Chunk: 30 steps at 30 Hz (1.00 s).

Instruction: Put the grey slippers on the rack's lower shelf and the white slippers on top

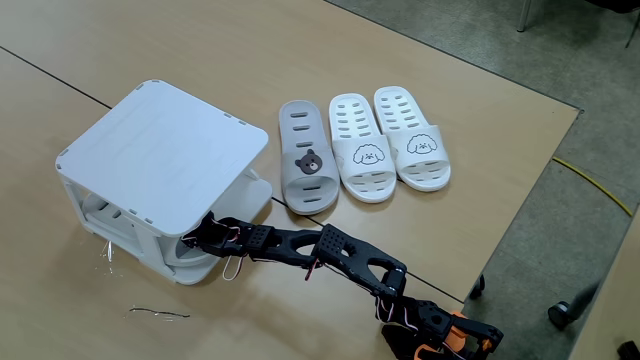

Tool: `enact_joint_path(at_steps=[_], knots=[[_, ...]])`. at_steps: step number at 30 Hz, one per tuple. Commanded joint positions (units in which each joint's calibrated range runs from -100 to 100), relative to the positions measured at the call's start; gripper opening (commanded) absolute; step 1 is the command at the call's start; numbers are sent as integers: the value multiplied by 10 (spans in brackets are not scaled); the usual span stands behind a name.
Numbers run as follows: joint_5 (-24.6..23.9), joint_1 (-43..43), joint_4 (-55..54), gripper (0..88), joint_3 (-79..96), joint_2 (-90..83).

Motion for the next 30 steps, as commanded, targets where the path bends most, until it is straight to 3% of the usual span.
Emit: enact_joint_path(at_steps=[1, 4, 8, 20, 23, 30], knots=[[4, -8, 1, 144, -28, -28], [4, -9, 2, 308, 16, -56], [4, -9, 5, 413, 119, -117], [4, -24, -10, 402, 257, -156], [4, -27, -115, 326, 278, -140], [4, -25, -229, 325, 366, -146]])
